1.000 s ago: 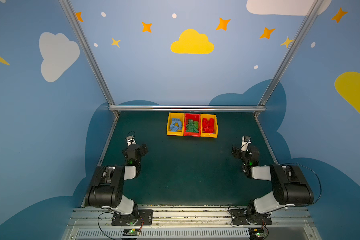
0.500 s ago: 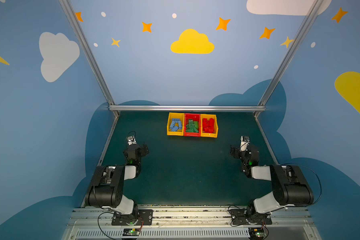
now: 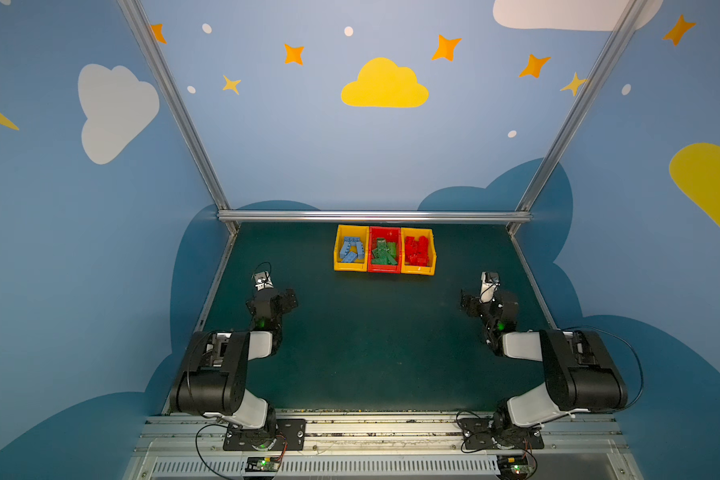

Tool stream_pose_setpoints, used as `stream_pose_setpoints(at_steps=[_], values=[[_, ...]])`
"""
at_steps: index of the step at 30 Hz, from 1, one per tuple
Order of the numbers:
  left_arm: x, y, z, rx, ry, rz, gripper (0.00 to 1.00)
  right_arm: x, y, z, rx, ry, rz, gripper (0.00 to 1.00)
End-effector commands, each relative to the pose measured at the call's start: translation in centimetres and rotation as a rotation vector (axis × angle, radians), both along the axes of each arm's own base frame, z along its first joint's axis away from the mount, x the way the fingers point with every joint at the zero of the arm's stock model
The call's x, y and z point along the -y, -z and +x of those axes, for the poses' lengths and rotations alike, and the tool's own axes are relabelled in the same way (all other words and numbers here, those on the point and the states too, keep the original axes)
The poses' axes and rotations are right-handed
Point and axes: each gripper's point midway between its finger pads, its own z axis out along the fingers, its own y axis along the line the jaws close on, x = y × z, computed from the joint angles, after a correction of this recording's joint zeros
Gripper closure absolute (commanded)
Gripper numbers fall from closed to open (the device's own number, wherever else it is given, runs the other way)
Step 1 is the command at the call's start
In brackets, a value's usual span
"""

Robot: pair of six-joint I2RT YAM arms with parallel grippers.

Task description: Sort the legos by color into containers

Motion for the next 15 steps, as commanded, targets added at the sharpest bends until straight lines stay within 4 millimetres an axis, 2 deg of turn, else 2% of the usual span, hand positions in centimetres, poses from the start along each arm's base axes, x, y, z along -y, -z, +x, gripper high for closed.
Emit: stream_pose_setpoints(at_steps=[1,15], values=[[0.07,-0.10,-0.05,-0.006,0.010,0.010,0.00,-0.26,-0.89,0.30,0.019,-0.007,0.008,0.06],[0.07,-0.13,-0.02,-0.005,0.010,0.010,0.00,-0.37,-0.88,0.30,0.017,-0.009,0.007,0.06]])
